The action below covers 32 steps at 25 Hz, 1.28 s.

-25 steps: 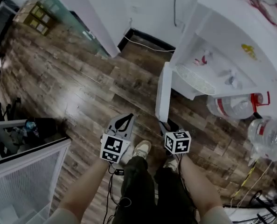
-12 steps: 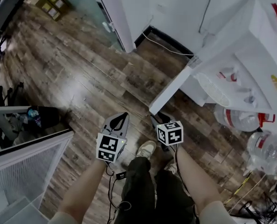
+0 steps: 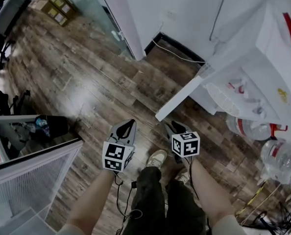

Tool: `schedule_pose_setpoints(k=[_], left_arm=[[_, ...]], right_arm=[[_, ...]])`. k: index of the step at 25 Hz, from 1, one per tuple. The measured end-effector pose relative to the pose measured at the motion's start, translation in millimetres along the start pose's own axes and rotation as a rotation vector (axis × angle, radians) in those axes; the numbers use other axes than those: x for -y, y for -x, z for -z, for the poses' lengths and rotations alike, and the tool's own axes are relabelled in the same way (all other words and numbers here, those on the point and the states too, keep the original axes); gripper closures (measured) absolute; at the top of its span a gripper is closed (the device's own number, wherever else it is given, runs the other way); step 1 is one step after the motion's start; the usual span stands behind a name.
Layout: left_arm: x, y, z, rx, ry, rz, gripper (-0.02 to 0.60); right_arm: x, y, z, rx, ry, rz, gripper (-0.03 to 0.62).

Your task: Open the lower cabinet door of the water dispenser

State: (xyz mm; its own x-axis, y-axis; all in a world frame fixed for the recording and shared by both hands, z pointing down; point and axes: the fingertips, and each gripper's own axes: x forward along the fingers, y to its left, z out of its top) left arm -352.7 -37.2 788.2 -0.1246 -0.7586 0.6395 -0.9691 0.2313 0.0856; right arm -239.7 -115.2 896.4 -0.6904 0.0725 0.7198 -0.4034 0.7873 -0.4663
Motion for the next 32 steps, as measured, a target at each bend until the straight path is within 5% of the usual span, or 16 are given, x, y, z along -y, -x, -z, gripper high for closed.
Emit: schedule_pose_setpoints(k=[9,32], left_arm=[[37.8,22.3,-76.3,0.015,-0.043,0.036,0.575],[171.2,104.9,-294.8,0.13,-0.18,0.187,0.575]], right_arm=[[13.1,111.5,-32.9,0.077,0.034,0.111,0.577],[4.4,439.3,-142.6,0.409,-0.041,0.314,0.588]])
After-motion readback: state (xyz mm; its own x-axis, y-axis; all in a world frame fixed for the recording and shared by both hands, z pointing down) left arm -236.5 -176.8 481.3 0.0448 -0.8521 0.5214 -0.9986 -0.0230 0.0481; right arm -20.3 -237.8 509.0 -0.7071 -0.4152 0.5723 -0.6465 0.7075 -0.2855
